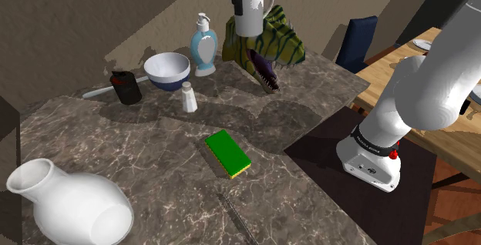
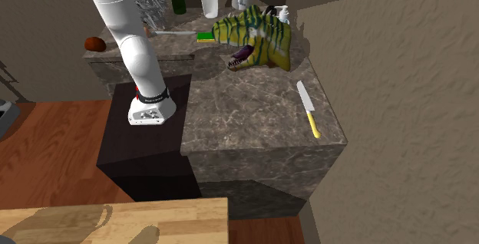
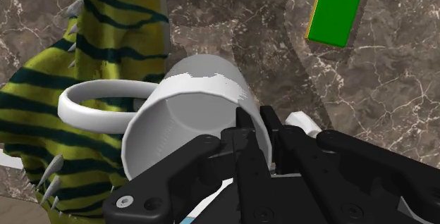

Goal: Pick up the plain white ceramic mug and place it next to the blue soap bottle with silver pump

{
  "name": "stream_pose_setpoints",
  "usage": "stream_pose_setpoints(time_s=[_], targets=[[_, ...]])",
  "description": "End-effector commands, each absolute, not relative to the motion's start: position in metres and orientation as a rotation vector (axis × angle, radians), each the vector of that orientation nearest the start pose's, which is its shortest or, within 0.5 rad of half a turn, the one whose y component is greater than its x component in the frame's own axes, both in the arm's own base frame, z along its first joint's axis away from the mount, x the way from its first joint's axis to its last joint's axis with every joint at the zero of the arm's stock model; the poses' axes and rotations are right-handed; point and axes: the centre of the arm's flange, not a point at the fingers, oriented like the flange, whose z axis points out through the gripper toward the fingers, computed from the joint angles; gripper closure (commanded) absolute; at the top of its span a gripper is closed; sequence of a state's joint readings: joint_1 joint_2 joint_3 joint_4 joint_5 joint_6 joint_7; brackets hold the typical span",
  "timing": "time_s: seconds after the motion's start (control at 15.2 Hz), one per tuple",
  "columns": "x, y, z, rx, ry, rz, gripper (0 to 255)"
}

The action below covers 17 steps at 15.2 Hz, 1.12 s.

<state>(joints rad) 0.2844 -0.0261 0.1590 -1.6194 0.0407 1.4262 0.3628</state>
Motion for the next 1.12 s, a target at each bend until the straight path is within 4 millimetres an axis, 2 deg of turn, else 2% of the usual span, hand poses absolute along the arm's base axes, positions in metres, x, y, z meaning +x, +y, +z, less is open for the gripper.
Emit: stream_pose_setpoints(time_s=[0.0,1.06], targets=[[0.474,0.231,0.594,-3.159,-0.131,0.266,255],[0.474,0.231,0.509,-3.159,-0.131,0.266,255]])
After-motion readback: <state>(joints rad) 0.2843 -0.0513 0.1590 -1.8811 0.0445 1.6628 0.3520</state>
